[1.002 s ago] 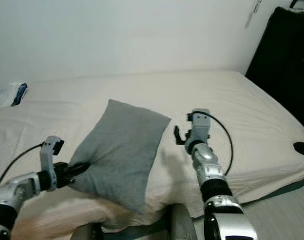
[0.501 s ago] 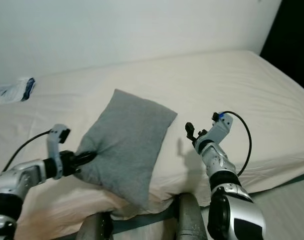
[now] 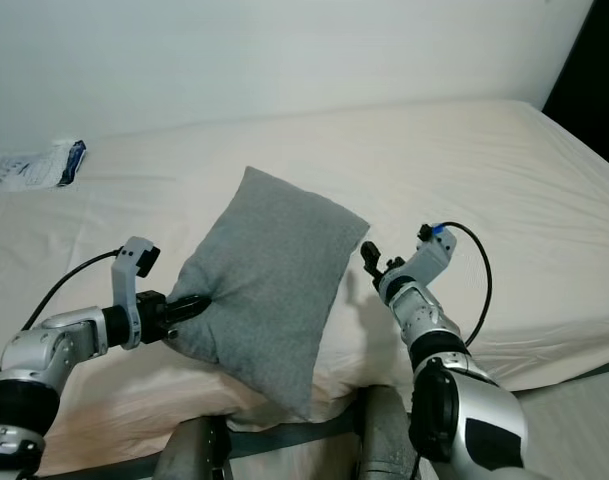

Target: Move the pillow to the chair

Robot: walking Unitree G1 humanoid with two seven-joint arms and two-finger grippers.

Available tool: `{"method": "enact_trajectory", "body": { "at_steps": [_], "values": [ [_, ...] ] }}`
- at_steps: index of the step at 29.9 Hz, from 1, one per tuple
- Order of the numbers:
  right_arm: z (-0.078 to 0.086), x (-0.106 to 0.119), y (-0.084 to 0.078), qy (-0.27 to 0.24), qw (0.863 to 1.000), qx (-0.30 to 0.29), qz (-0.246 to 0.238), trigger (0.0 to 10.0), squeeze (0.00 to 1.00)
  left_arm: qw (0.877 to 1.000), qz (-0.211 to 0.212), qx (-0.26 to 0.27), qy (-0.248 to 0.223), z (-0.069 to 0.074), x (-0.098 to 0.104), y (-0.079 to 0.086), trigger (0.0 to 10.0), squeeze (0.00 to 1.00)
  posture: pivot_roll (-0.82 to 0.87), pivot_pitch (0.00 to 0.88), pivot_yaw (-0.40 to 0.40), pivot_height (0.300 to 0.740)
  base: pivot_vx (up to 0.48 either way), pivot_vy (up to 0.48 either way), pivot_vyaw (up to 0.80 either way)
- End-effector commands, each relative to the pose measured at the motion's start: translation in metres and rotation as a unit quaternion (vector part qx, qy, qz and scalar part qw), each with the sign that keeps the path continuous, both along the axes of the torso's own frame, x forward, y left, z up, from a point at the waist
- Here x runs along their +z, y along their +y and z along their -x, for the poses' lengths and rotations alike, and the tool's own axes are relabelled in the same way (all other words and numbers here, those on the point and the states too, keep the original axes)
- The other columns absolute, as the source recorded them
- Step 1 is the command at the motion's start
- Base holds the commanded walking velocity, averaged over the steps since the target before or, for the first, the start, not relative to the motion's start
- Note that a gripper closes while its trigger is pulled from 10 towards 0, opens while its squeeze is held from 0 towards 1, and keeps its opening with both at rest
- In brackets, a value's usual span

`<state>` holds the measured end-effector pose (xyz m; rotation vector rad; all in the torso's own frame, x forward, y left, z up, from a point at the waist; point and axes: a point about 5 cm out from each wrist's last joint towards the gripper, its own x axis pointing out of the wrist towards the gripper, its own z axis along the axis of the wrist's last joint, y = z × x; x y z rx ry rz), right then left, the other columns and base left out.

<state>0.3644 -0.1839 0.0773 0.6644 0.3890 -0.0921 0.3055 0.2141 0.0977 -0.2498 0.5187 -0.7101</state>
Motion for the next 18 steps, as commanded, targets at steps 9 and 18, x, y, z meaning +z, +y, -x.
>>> {"method": "enact_trajectory", "body": {
  "at_steps": [9, 18],
  "values": [
    [-0.011, 0.018, 0.007, -0.023, 0.999, 0.032, 0.013, 10.0, 0.0, 1.0, 0.014, -0.006, 0.008, 0.002, -0.008, -0.013, 0.0, 0.0, -0.04, 0.14, -0.01, 0.581, 0.0, 0.0, 0.0],
    [-0.01, 0.046, 0.002, -0.12, 0.99, 0.073, 0.008, 10.0, 0.0, 0.999, 0.042, 0.015, 0.007, 0.002, -0.007, -0.022, 0.0, 0.0, -0.05, 0.123, -0.001, 0.581, 0.0, 0.0, 0.0]
  ]
}}
